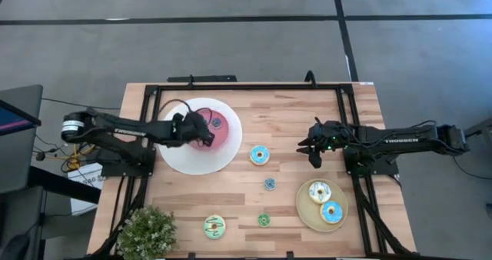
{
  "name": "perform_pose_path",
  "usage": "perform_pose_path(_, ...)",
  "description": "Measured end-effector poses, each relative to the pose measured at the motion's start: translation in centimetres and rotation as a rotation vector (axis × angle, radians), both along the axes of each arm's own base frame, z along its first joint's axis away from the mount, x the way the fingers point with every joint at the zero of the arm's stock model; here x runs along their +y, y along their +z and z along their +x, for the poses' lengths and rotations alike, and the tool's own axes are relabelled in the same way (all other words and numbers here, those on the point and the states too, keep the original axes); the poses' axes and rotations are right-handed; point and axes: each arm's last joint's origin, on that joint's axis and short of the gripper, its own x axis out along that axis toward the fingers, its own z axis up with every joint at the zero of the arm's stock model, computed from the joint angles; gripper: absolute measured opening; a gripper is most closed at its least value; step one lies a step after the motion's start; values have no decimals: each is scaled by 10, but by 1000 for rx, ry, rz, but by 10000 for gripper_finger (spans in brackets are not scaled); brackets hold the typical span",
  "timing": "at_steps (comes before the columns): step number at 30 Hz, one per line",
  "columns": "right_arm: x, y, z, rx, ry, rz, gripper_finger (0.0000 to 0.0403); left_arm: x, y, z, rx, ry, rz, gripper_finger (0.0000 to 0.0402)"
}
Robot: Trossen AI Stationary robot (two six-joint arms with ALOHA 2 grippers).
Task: Pick & Place donuts
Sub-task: Put the small blue donut onto the pink plate
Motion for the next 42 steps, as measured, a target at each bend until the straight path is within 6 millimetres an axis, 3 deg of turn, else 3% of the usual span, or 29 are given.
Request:
perform_pose_path(6, 0, 0, 0, 0, -5, 7, 123, 26, -14, -10, -12, -46, -102, 212)
perform_pose_path(18, 0, 0, 0, 1, -5, 6, 123, 42, -19, -16, -11, 1, -77, 212)
perform_pose_path(32, 0, 0, 0, 1, -5, 7, 123, 47, -19, -17, -25, 37, -67, 214)
perform_pose_path(42, 0, 0, 0, 1, -5, 7, 123, 47, -18, -17, -24, 59, -51, 238)
